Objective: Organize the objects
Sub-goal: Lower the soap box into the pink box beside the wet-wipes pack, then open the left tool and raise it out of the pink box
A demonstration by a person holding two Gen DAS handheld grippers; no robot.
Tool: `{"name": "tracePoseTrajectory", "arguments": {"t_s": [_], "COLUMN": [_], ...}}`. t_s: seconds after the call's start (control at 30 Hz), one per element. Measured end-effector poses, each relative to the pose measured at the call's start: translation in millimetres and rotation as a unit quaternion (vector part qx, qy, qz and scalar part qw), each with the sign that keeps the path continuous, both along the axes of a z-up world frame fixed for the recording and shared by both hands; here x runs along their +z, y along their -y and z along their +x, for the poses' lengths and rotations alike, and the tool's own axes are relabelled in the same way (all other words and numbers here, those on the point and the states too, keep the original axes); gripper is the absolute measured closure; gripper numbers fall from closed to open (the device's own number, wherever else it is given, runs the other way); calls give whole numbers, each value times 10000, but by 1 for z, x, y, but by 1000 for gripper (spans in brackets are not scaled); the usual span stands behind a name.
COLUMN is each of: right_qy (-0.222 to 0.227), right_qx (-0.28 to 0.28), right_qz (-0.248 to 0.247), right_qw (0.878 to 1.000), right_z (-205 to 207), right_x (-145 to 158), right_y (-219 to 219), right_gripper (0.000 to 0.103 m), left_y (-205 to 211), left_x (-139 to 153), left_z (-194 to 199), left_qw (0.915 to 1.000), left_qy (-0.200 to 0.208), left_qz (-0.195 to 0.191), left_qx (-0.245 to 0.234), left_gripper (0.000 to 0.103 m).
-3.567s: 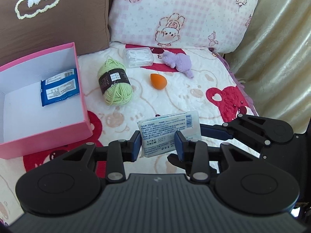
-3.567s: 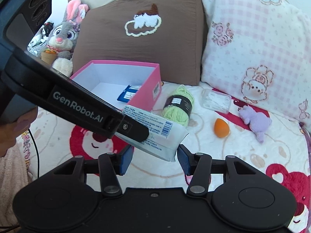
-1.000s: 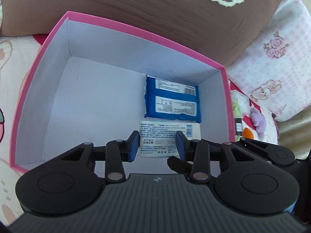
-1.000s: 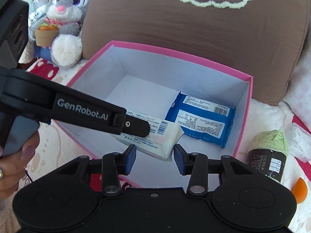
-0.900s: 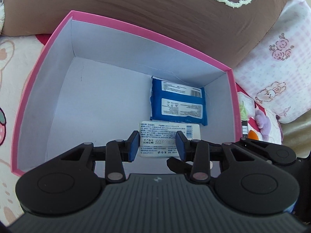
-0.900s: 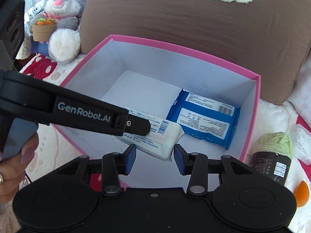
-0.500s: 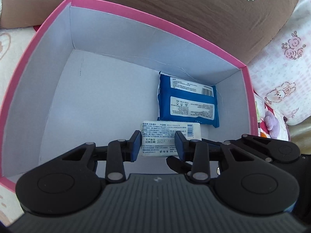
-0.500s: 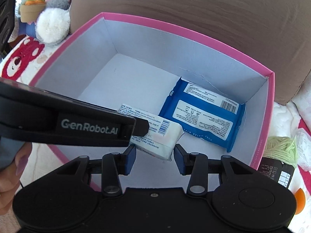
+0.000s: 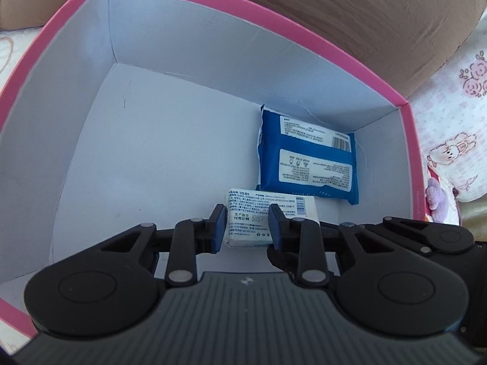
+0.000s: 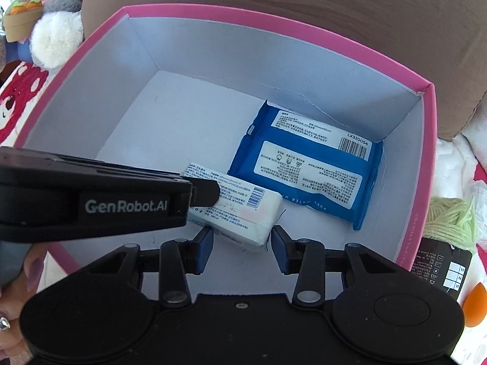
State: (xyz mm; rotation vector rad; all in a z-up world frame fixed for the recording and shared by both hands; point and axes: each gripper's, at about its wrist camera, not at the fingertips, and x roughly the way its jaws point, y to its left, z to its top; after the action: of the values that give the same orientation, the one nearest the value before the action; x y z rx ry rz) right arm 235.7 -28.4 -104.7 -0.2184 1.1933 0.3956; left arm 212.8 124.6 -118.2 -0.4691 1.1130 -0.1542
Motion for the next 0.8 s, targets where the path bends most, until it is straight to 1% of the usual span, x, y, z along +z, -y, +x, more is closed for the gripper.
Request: {"name": "tracePoseTrajectory", "arguments": {"t_s": [0.07, 0.13, 0.23, 0.3, 0.33, 0.37, 0.47, 0.6, 0.7, 0.77, 0.8], "right_qy": [28, 170, 179, 195, 238, 325, 630, 683, 751, 729, 715], "right_qx": [-12, 7, -77, -113, -118, -101, -15, 20, 42, -28, -63], "right_qz": [-66, -169, -106, -72, -59, -78, -127, 245, 345, 476, 508], "right_qw": [10000, 9997, 9998, 9997, 9996, 9994, 9979, 9974, 9966, 9962, 9961], "right_z": [1, 1, 2, 2, 1, -1, -10, -23, -31, -41, -42], "right_x": [-2, -2, -1, 0, 2, 5, 15, 30, 36, 40, 40], "right_y": [0, -1, 0, 1, 2, 3, 5, 20, 25, 30, 31], "right_gripper": [58, 61, 62, 62, 62, 62, 62, 61, 60, 60, 60], "left_y": [1, 2, 2, 3, 4, 4, 6, 11, 18, 27, 31], "left_x": [-2, -3, -1, -1, -1, -2, -3, -3, -2, 2, 2], "left_z": [0, 0, -1, -1, -1, -2, -1, -1, -1, -3, -4], "left_qw": [9999, 9999, 9999, 9999, 9998, 9998, 9998, 9999, 9999, 9989, 9988], "left_qy": [-84, -93, -39, -12, -16, -17, 2, -7, 50, 214, 223], "left_qz": [58, 48, 89, 149, 189, 214, 185, 159, 124, 395, 403], "left_qx": [-77, -99, -94, -82, -74, -62, -37, -51, -65, -156, -192], "left_gripper": [74, 74, 74, 77, 81, 84, 87, 88, 88, 89, 89]}}
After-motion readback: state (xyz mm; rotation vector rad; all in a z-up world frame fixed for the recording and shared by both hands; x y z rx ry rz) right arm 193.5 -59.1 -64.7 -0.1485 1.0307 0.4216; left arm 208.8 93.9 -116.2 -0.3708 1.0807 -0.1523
